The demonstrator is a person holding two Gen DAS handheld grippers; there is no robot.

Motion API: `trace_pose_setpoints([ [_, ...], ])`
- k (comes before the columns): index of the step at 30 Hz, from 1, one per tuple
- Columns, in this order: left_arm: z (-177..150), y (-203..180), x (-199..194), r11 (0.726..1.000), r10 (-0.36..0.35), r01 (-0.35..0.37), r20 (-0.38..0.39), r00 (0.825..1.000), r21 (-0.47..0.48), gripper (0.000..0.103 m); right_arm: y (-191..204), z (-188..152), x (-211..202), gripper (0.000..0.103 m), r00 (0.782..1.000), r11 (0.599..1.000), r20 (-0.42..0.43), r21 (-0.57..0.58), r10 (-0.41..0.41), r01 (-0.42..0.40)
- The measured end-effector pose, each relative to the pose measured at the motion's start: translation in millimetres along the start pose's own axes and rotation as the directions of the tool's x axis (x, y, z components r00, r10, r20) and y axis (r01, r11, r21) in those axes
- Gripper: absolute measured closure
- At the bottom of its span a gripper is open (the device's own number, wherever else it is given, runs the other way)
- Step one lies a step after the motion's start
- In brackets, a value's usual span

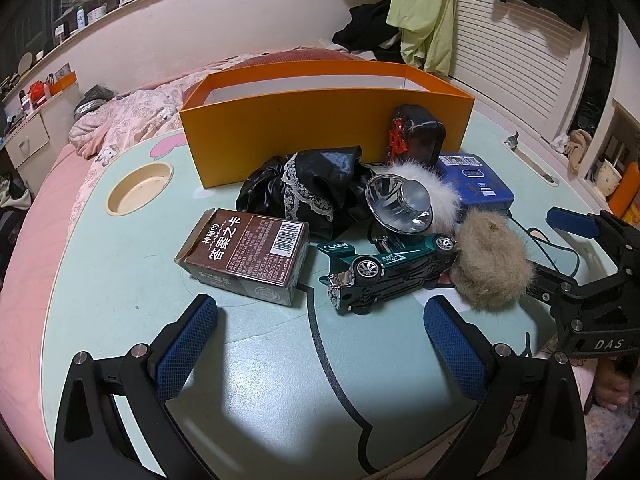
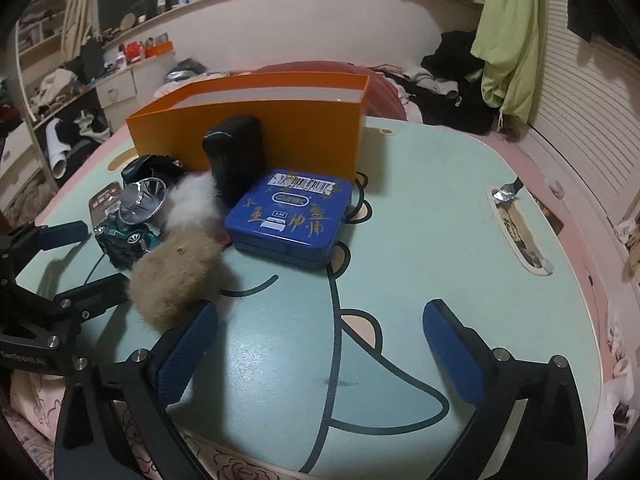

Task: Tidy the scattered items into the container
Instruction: 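Grasp the clear plastic bag inside the orange box with the left tool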

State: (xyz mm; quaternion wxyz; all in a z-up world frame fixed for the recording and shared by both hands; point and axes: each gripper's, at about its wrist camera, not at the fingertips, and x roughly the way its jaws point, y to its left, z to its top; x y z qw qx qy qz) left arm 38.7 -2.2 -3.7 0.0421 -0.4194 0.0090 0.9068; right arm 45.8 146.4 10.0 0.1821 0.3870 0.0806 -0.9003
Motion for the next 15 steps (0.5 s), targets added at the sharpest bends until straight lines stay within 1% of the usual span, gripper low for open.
trace_pose_setpoints([
  [6, -2.9, 2.3, -3.6, 1.0, 0.022, -0.022, 0.007, 1.0, -0.007, 0.0, 0.7, 3.5, -1.0, 0.0, 1.0, 1.0, 0.0, 0.0, 0.001, -0.001],
  [7, -3.0, 2.9, -7.6, 1.0, 0.018, -0.018, 0.021, 1.0, -0.006, 0.0, 0.6, 2.6, -1.6, 0.0, 1.0, 1.0, 0.001, 0.0, 0.001, -0.001],
  [9, 0.3, 1.9, -17.3, 1.0, -0.011, 0.011, 0.033, 0.999, 0.005, 0.0, 1.4, 4.7, -2.3, 0.0, 1.0, 1.0, 0.002, 0.001, 0.003, -0.003],
  [11, 8.1, -0.3, -28.5, 0.999, -0.04, 0.039, 0.041, 0.998, 0.021, 0.0, 2.2, 5.6, -2.5, 0.0, 1.0, 1.0, 0.002, 0.002, 0.003, -0.003],
  [14, 39.2, -7.9, -48.9, 0.995, -0.087, 0.082, 0.081, 0.993, 0.06, 0.0, 1.7, 7.3, -2.4, 0.0, 1.0, 1.0, 0.002, 0.002, 0.005, -0.005],
  [15, 54.3, -10.9, -54.1, 0.992, -0.108, 0.1, 0.1, 0.989, 0.077, 0.0, 1.3, 7.9, -2.2, 0.0, 1.0, 1.0, 0.002, 0.001, 0.005, -0.005],
])
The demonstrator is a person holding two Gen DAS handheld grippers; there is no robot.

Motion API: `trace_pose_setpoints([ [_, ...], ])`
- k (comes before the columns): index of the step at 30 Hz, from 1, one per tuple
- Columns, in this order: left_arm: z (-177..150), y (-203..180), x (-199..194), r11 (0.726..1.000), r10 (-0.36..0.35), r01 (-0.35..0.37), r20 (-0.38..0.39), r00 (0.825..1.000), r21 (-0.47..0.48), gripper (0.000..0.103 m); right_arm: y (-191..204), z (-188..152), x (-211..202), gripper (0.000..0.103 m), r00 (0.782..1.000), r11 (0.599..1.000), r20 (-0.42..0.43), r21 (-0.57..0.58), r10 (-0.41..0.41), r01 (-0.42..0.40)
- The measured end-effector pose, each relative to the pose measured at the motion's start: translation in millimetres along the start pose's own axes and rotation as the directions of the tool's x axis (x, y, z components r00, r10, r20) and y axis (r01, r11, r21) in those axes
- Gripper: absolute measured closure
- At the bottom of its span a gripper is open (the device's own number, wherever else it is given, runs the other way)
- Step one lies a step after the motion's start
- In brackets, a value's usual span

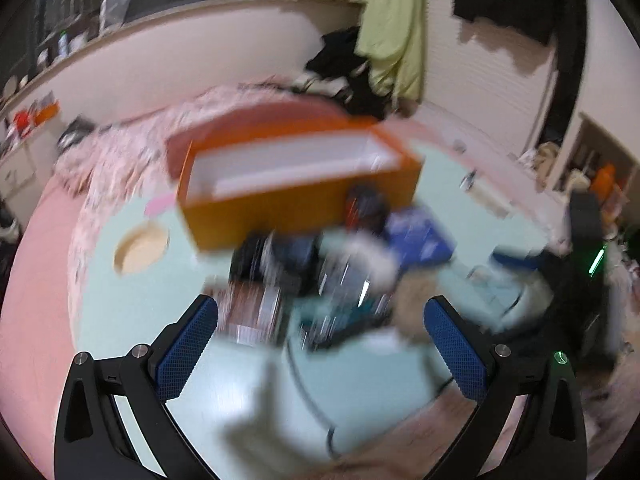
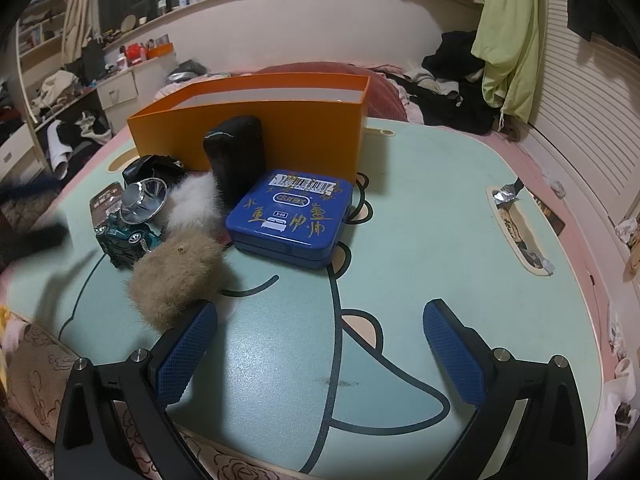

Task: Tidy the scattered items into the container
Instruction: 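Grasp the clear plastic bag inside the orange box with the left tool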

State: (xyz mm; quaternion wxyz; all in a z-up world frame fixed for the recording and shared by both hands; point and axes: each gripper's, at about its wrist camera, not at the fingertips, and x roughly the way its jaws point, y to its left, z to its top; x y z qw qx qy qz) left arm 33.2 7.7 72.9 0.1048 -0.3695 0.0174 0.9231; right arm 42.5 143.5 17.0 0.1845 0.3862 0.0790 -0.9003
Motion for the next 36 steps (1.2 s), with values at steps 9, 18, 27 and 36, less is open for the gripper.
trace_pose_setpoints([
  [9, 134.3, -5.0, 94.0, 0.971, -0.229, 0.213, -0.175, 0.958, -0.106, 0.033, 0.0, 0.5, -0.8, 0.0, 1.0, 1.0, 0.001, 0.0, 0.002, -0.002],
  [18, 142.5, -7.9, 205.2, 0.944, -0.25, 0.144, -0.358, 0.899, -0.298, 0.036, 2.1, 1.2, -2.0, 0.0, 1.0, 1.0, 0.007, 0.0, 0.007, -0.007],
  [27, 134.6, 1.8, 229.3, 0.896, -0.331, 0.174, -0.354, 0.875, -0.408, 0.055, 2.8, 1.8, -1.4, 0.0, 1.0, 1.0, 0.007, 0.0, 0.007, -0.007],
  [36, 136.3, 22.1, 195.3, 0.868, -0.401, 0.277, -0.253, 0.88, -0.411, 0.089, 3.4, 2.4, -1.0, 0.0, 1.0, 1.0, 0.007, 0.0, 0.007, -0.007],
])
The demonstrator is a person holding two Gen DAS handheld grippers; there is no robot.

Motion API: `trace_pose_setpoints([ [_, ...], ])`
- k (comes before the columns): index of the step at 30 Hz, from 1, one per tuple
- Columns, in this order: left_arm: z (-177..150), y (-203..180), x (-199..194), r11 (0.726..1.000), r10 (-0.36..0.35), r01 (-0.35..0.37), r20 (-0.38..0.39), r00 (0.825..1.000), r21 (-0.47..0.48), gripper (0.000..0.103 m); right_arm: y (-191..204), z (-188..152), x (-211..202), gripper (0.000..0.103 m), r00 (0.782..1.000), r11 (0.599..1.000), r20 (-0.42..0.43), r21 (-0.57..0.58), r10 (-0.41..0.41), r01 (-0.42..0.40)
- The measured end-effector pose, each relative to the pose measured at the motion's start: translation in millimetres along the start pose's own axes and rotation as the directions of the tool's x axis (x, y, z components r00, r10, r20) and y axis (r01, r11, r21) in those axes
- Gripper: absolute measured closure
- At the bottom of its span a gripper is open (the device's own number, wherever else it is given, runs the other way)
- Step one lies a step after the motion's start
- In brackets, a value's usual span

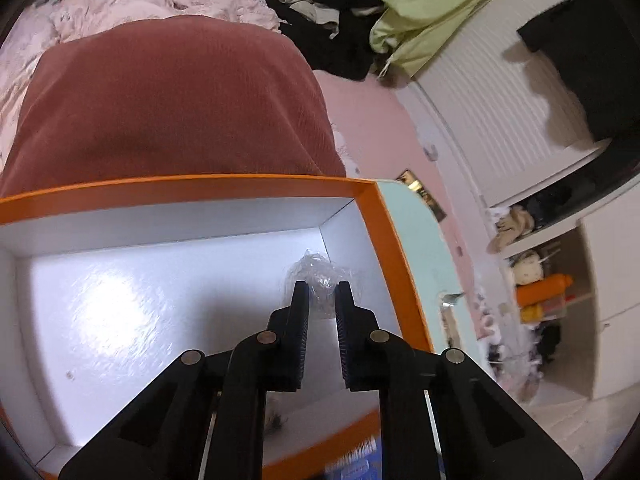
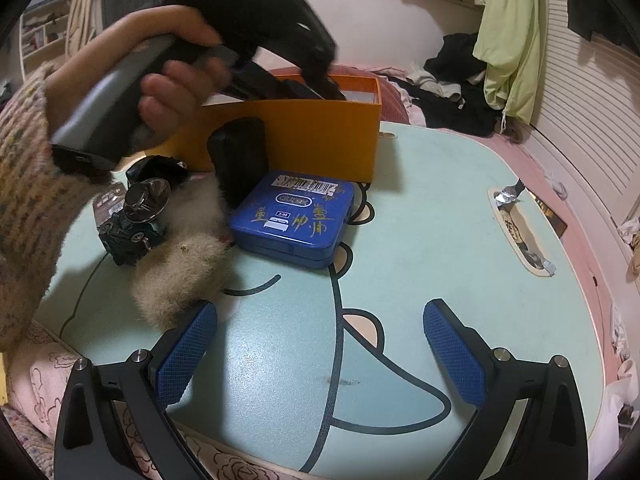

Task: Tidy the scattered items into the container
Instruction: 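Grasp the clear plastic bag inside the orange box with the left tool, then set the clear plastic bag on the table beside the black lace, open left tool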

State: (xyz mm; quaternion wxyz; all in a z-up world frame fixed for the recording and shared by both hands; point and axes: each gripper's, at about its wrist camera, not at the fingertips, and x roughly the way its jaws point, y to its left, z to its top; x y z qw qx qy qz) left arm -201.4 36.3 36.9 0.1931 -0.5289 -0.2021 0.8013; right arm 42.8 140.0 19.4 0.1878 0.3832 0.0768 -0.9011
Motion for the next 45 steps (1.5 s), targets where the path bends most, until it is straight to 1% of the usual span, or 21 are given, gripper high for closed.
trace_pose_setpoints([
  [2, -6.0, 1.7, -27.4, 0.999, -0.044, 0.044, 0.053, 0.998, 0.007, 0.089, -0.1, -0.2, 0.0, 0.0, 1.0, 1.0, 0.0, 0.0, 0.0, 0.0],
  [5, -25.7, -1.7, -83.3, 0.996, -0.07, 0.061, 0.158, 0.985, 0.06, 0.089, 0.0, 0.0, 0.2, 0.0, 1.0, 1.0, 0.0, 0.0, 0.0, 0.0],
  [9, -74.8, -6.1, -152.1, 0.989, -0.049, 0.007, 0.283, 0.958, 0.148, 0.089, 0.0, 0.0, 0.4, 0.0, 1.0, 1.0, 0.0, 0.0, 0.0, 0.0],
  [13, -113.1, 5.1, -173.4, 0.989, -0.003, -0.046, 0.325, 0.946, 0.143, 0.089, 0.7, 0.3, 0.6, 0.0, 1.0, 1.0, 0.0, 0.001, 0.0, 0.0],
  [15, -124.5, 15.1, -171.0, 0.99, -0.002, -0.042, 0.313, 0.95, 0.132, 0.089, 1.7, 1.5, 1.1, 0.0, 1.0, 1.0, -0.001, -0.002, -0.001, 0.001],
  [18, -128.7, 22.3, -152.4, 0.994, -0.042, 0.013, 0.26, 0.965, 0.112, 0.089, 2.9, 2.7, 2.0, 0.0, 1.0, 1.0, -0.002, -0.002, -0.002, 0.002],
  [21, -126.8, 21.9, -133.0, 0.997, -0.014, -0.004, 0.238, 0.971, 0.079, 0.086, 3.4, 3.5, 2.5, 0.0, 1.0, 1.0, -0.002, -0.003, -0.002, 0.002],
  [24, -128.2, 26.8, -128.9, 0.998, 0.045, -0.056, 0.269, 0.962, 0.033, 0.074, 2.5, 3.3, 2.4, 0.0, 1.0, 1.0, -0.002, -0.003, -0.001, 0.001],
  [26, -139.9, 29.2, -134.4, 0.998, 0.057, -0.064, 0.295, 0.954, 0.015, 0.054, 3.0, 3.6, 2.6, 0.0, 1.0, 1.0, -0.001, -0.003, -0.001, 0.001],
  [27, -147.0, 29.1, -136.9, 0.997, 0.073, -0.081, 0.301, 0.951, 0.015, 0.048, 3.2, 3.8, 2.7, 0.0, 1.0, 1.0, -0.001, -0.003, -0.001, 0.001],
  [28, -156.6, 28.0, -139.5, 0.993, 0.104, -0.116, 0.312, 0.945, 0.02, 0.038, 2.9, 3.7, 2.6, 0.0, 1.0, 1.0, -0.002, -0.003, -0.002, 0.002],
  [31, -188.9, 22.4, -141.3, 0.962, 0.229, -0.266, 0.344, 0.911, 0.064, 0.023, 2.5, 3.6, 2.6, 0.0, 1.0, 1.0, -0.002, -0.003, -0.002, 0.002],
  [33, -212.0, 18.1, -136.4, 0.923, 0.321, -0.374, 0.349, 0.88, 0.094, 0.02, 2.5, 3.7, 2.7, 0.0, 1.0, 1.0, -0.002, -0.003, -0.002, 0.002],
  [35, -230.5, 16.9, -125.9, 0.889, 0.384, -0.443, 0.335, 0.86, 0.118, 0.02, 3.0, 4.3, 3.3, 0.0, 1.0, 1.0, -0.003, -0.004, -0.004, 0.004],
  [38, -240.5, 25.1, -104.5, 0.884, 0.413, -0.456, 0.28, 0.866, 0.107, 0.02, 3.3, 5.8, 4.0, 0.0, 1.0, 1.0, -0.005, -0.003, -0.007, 0.007],
  [39, -240.5, 30.2, -97.4, 0.88, 0.431, -0.466, 0.264, 0.863, 0.086, 0.02, 3.5, 6.3, 4.3, 0.0, 1.0, 1.0, -0.006, -0.003, -0.008, 0.008],
  [40, -241.2, 30.9, -91.2, 0.85, 0.482, -0.521, 0.292, 0.826, 0.072, 0.017, 3.2, 6.4, 4.6, 0.0, 1.0, 1.0, -0.007, -0.003, -0.01, 0.01],
  [41, -243.0, 31.4, -85.8, 0.829, 0.514, -0.556, 0.307, 0.801, 0.062, 0.007, 3.8, 6.5, 4.5, 0.0, 1.0, 1.0, -0.006, -0.006, -0.013, 0.013],
  [42, -243.0, 33.3, -82.0, 0.832, 0.51, -0.552, 0.315, 0.801, 0.057, 0.003, 3.9, 6.5, 4.4, 0.0, 1.0, 1.0, -0.007, -0.005, -0.013, 0.013],
  [43, -242.5, 35.6, -78.8, 0.842, 0.493, -0.536, 0.309, 0.813, 0.065, 0.0, 3.4, 5.9, 4.4, 0.0, 1.0, 1.0, -0.008, -0.005, -0.012, 0.012],
  [45, -243.2, 38.2, -77.4, 0.844, 0.489, -0.532, 0.311, 0.815, 0.069, 0.0, 3.5, 6.4, 4.2, 0.0, 1.0, 1.0, -0.006, -0.006, -0.013, 0.013],
])
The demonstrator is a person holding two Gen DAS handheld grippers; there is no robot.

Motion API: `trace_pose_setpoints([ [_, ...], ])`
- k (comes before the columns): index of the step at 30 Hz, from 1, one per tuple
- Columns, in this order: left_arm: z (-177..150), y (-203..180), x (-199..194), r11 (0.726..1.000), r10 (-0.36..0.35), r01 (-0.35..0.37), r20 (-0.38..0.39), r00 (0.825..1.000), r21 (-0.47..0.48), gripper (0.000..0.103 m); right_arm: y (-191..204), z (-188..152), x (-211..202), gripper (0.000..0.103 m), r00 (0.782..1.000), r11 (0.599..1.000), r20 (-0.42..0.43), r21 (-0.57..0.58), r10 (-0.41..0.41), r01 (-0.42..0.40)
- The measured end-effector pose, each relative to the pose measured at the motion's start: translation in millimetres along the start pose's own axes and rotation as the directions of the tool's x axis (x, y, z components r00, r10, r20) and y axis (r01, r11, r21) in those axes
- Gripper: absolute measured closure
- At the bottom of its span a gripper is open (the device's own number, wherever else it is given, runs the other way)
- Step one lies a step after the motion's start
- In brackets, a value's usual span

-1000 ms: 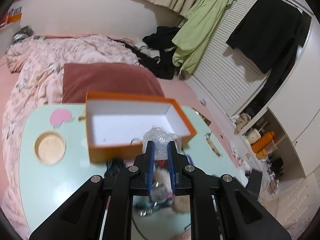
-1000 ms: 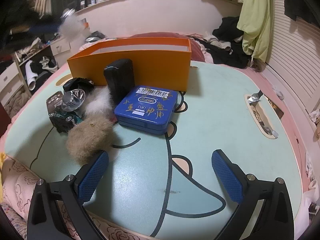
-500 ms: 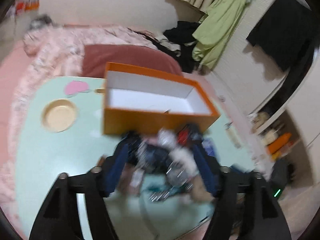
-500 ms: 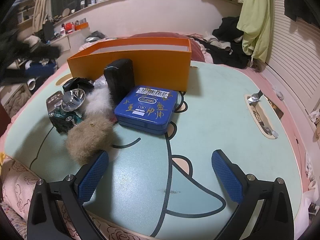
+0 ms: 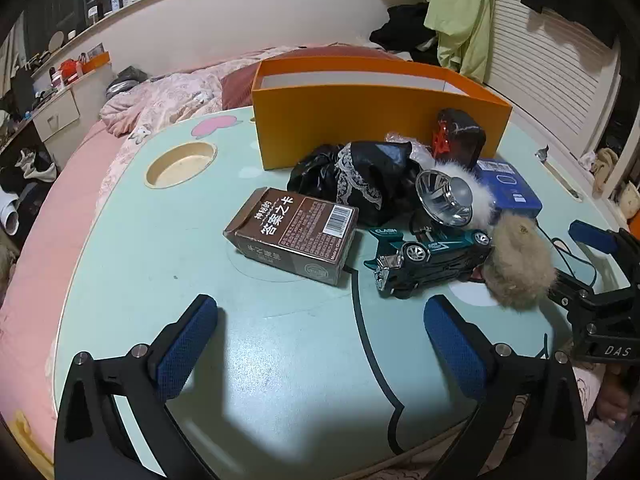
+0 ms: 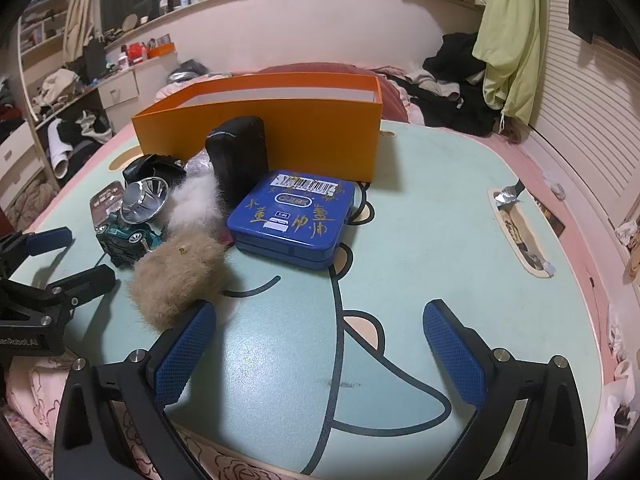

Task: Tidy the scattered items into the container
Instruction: 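Set the clear plastic bag on the table beside the black lace, open left tool, then grasp the white figurine keychain inside the orange box with the right tool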

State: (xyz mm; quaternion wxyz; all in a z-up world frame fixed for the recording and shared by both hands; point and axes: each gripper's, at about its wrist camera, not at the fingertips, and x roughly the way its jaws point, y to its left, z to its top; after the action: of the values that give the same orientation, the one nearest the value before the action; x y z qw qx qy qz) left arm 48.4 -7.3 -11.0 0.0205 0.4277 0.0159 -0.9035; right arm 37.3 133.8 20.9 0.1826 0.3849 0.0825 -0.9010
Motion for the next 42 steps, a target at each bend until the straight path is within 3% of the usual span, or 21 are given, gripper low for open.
trace_pose_setpoints([
  [16, 7.8, -0.6, -4.5, 1.0, -0.003, 0.003, 0.011, 1.0, 0.004, 0.0, -1.3, 2.0, 1.9, 0.0, 1.0, 1.0, -0.013, 0.001, 0.002, -0.002],
  [20, 6.7, -0.9, -6.5, 1.0, -0.006, 0.006, 0.014, 1.0, 0.004, 0.0, -7.6, 14.5, -0.7, 0.0, 0.993, 0.997, -0.082, 0.021, 0.081, -0.079],
  [25, 4.9, -1.8, -8.5, 1.0, -0.006, 0.006, 0.015, 1.0, 0.004, 0.0, -14.2, 67.6, -20.1, 0.0, 0.994, 0.999, -0.109, 0.046, 0.001, 0.004],
  [29, 4.7, -1.7, -8.5, 1.0, -0.007, 0.007, 0.015, 1.0, 0.004, 0.0, -10.1, 127.7, -12.4, 0.001, 0.978, 0.995, -0.199, 0.094, 0.055, -0.037],
  [31, 4.7, -1.7, -8.4, 1.0, -0.007, 0.007, 0.015, 1.0, 0.004, 0.0, -2.4, 160.1, -8.0, 0.001, 0.975, 0.99, -0.194, 0.109, 0.109, -0.089],
  [33, 4.6, -1.7, -8.5, 1.0, -0.007, 0.007, 0.016, 1.0, 0.004, 0.0, 10.6, 189.6, -4.9, 0.001, 0.984, 0.996, -0.166, 0.077, 0.06, -0.048],
  [35, 4.8, -2.1, -8.7, 1.0, -0.007, 0.007, 0.017, 1.0, 0.004, 0.0, 24.3, 204.9, 1.9, 0.001, 0.986, 0.998, -0.16, 0.05, 0.054, -0.046],
  [37, 5.2, -2.3, -9.1, 1.0, -0.009, 0.008, 0.018, 1.0, 0.004, 0.0, 35.2, 212.2, 20.8, 0.001, 0.974, 0.997, -0.213, 0.047, 0.072, -0.063],
  [42, 5.2, -1.1, -9.2, 1.0, -0.012, 0.012, 0.022, 1.0, 0.005, 0.0, 48.2, 199.2, 63.1, 0.002, 0.951, 0.999, -0.305, 0.035, 0.043, -0.034],
])
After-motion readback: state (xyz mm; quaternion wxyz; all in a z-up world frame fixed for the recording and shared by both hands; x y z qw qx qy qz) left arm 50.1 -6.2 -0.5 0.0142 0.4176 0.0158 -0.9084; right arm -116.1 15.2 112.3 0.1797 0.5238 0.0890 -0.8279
